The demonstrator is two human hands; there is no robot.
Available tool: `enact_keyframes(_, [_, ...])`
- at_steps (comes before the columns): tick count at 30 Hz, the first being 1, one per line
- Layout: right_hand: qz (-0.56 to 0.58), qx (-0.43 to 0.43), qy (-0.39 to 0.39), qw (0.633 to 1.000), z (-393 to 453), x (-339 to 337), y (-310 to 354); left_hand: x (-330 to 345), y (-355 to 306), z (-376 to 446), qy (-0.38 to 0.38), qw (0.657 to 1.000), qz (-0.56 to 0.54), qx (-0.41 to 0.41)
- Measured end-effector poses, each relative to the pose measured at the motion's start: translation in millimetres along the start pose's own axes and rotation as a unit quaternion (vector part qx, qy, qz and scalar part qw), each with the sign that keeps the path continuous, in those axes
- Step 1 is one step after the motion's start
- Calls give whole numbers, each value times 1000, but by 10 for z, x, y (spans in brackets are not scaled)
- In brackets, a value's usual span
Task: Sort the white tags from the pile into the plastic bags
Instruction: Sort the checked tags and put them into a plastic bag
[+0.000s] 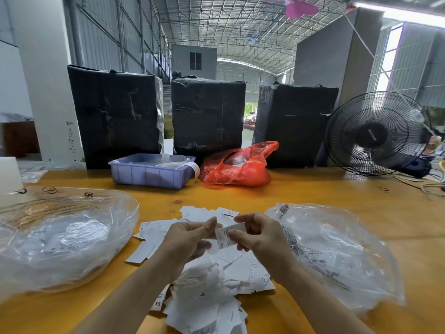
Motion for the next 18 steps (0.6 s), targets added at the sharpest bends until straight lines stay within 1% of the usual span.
enact_keyframes(2, [10,1,6,1000,-6,29,-1,9,6,-9,7,1000,-5,0])
enact_keyframes(6, [27,4,-23,999,4,-21,-2,5,34,-10,-3,1000,-24,-1])
enact_keyframes(10, [15,11,-37,999,8,-66,-21,-12,13,9,-15,999,-46,4])
enact_keyframes(15, [20,11,-27,999,1,-49,-1,9,17,9,-16,997,-73,15])
enact_keyframes(18, [23,4,-24,999,-2,-36,28,32,38,8,-9,998,-67,12])
Point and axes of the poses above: each hand's wrist, its own z-axis towards the middle knuckle, its own x-axis out of the palm, y = z × x, the point moved 10 cm from there along z, towards the middle knuckle, and after that the axes turned 13 degrees about -z, right-handed, at the moved point
